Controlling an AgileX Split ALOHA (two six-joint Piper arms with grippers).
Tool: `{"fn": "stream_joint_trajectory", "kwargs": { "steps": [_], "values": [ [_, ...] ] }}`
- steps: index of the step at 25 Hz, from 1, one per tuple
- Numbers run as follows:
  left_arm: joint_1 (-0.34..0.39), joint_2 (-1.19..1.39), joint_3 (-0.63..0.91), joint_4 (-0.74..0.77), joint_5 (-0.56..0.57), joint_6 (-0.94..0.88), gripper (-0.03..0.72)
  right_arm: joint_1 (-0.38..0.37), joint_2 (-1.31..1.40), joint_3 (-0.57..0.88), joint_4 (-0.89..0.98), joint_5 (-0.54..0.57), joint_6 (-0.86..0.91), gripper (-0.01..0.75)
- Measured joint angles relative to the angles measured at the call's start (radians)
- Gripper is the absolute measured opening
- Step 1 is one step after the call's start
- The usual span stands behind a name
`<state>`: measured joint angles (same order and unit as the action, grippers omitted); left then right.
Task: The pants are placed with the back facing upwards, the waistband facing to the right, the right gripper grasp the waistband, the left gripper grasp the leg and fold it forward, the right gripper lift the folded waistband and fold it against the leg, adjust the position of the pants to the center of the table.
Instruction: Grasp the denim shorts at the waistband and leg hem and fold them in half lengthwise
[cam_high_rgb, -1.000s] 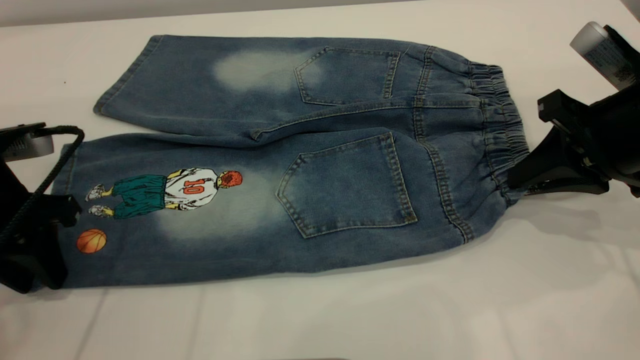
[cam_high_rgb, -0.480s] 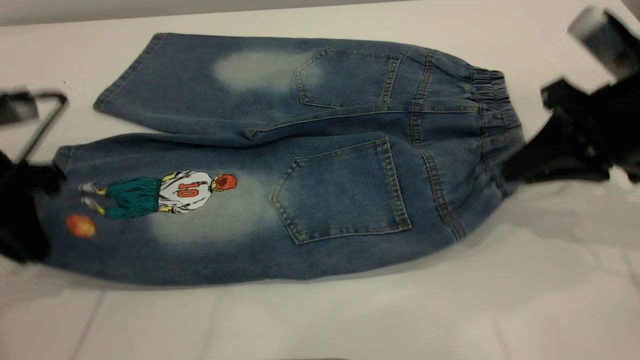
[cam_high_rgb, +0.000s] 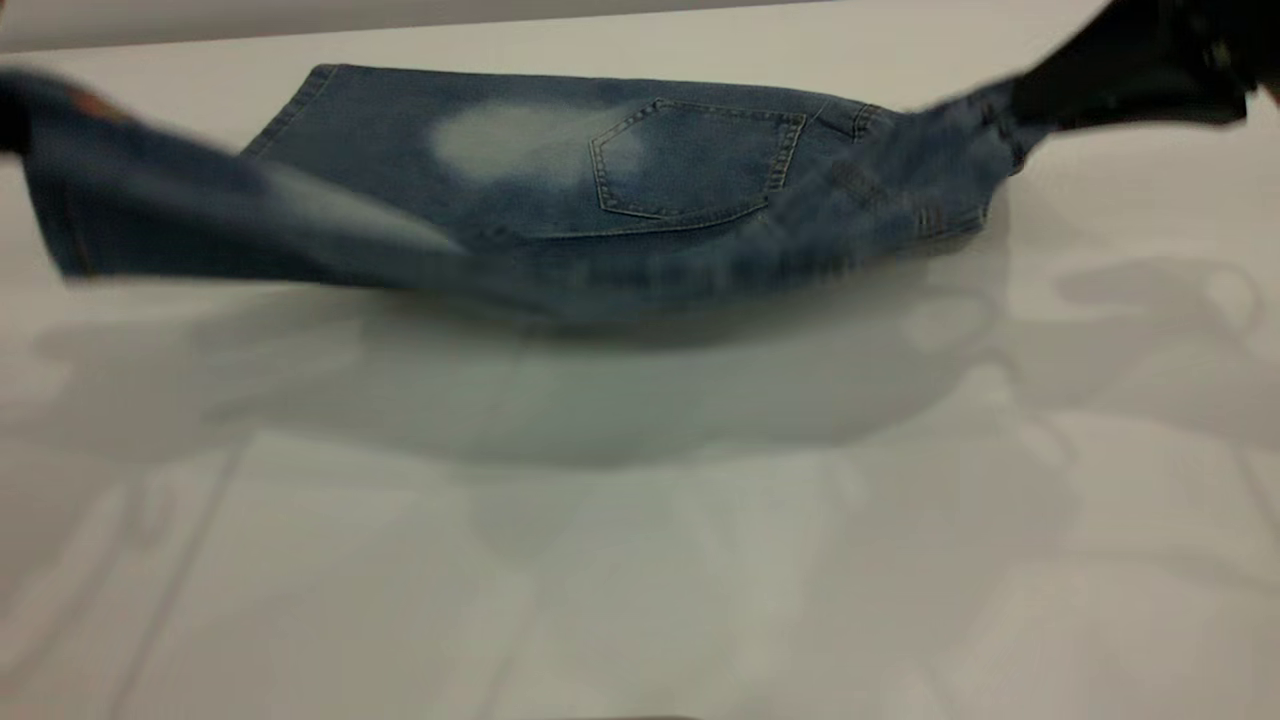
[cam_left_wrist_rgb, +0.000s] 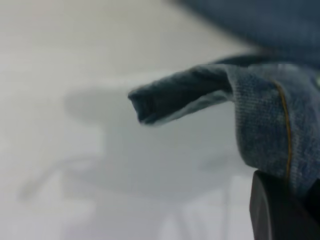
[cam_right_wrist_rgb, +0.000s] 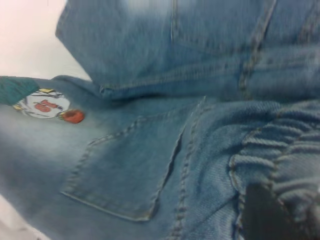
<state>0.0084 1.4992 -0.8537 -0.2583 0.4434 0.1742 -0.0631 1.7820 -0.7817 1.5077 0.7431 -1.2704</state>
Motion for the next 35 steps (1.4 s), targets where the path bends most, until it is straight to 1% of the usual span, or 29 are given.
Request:
{"fn": "stream_joint_trajectory", "kwargs": {
  "steps": [5,8,10,13,16,19,22,27,33,35],
  "values": [
    [-0.015,0.103,-0.116,0.000,-0.056,0.000,0.049,0.000,0.024,-0.113,-0.027,-0.031,0.047,0.035],
    [-0.053,0.194,-0.180,-0.003,-0.098,0.000,0.049,0.000,0.071,-0.164,-0.028,-0.080,0.047,0.035],
    [-0.093,0.267,-0.213,-0.007,-0.134,0.000,0.049,0.000,0.123,-0.197,-0.028,-0.106,0.043,0.035],
    [-0.136,0.366,-0.264,-0.007,-0.219,0.000,0.049,0.000,0.201,-0.249,-0.027,-0.125,0.029,0.035],
    [-0.158,0.452,-0.317,-0.006,-0.304,0.001,0.049,0.000,0.260,-0.301,-0.004,-0.131,0.013,0.035],
    [-0.159,0.518,-0.356,-0.005,-0.372,0.003,0.049,0.000,0.294,-0.345,0.033,-0.141,-0.003,0.035],
    [-0.159,0.564,-0.372,-0.003,-0.443,0.003,0.049,0.000,0.312,-0.383,0.081,-0.181,-0.024,0.035],
    [-0.159,0.621,-0.381,-0.003,-0.589,0.003,0.049,0.000,0.338,-0.396,0.263,-0.282,-0.138,0.035],
    [-0.159,0.683,-0.382,-0.003,-0.755,0.003,0.049,0.000,0.396,-0.448,0.291,-0.313,-0.176,0.036],
    [-0.159,0.698,-0.382,-0.003,-0.784,0.003,0.049,0.000,0.411,-0.462,0.291,-0.316,-0.178,0.038]
  ]
}}
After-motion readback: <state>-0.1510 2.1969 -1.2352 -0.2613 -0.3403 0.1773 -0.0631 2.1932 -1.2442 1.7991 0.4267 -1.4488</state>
